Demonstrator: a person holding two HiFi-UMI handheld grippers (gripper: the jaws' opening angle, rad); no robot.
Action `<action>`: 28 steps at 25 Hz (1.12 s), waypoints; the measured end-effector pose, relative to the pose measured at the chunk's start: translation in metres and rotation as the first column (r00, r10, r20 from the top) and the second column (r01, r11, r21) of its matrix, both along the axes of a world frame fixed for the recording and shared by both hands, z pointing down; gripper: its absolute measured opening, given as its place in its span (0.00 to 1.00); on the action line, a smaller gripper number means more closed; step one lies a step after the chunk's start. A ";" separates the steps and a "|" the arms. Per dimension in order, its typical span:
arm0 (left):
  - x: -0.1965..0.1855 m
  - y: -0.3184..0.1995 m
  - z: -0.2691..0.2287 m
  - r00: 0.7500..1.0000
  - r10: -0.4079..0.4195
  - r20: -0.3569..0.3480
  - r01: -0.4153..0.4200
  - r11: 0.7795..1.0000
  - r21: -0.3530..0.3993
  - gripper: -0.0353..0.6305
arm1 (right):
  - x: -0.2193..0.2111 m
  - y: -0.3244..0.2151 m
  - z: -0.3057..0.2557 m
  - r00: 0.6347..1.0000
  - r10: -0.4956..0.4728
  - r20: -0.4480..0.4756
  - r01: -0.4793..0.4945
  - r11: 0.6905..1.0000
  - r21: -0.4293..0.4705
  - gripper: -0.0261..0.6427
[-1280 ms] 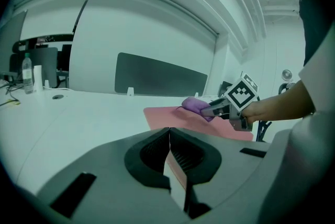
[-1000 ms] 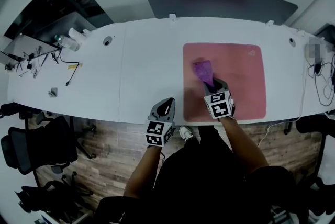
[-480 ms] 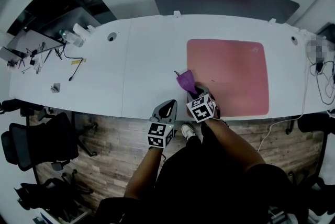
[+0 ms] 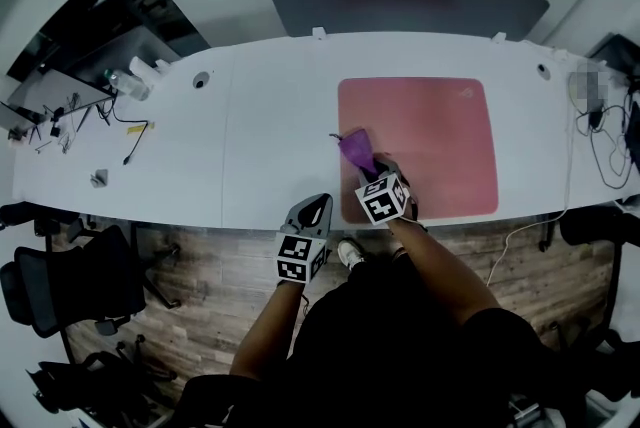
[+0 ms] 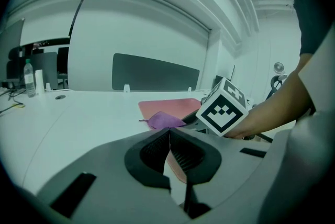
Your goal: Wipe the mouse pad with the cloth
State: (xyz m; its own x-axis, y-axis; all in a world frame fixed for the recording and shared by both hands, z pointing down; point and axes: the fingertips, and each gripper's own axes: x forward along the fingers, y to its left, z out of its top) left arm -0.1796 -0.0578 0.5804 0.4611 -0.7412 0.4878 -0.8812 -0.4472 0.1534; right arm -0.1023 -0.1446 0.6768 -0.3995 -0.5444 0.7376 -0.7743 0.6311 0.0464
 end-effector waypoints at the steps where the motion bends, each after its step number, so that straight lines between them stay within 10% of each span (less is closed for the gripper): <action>1: 0.003 0.000 -0.001 1.000 0.003 0.001 -0.003 1.000 0.001 0.09 | 0.008 -0.002 0.000 1.000 0.009 -0.004 -0.009 1.000 -0.001 0.23; 18: 0.091 0.015 -0.008 0.997 0.070 -0.020 -0.070 0.998 0.007 0.09 | 0.184 -0.020 0.000 0.974 0.203 -0.105 -0.200 0.979 0.037 0.23; 28: 0.116 0.030 -0.010 0.994 0.111 -0.013 -0.111 0.994 0.004 0.09 | 0.310 -0.016 0.001 0.903 0.412 -0.125 -0.412 0.911 0.028 0.23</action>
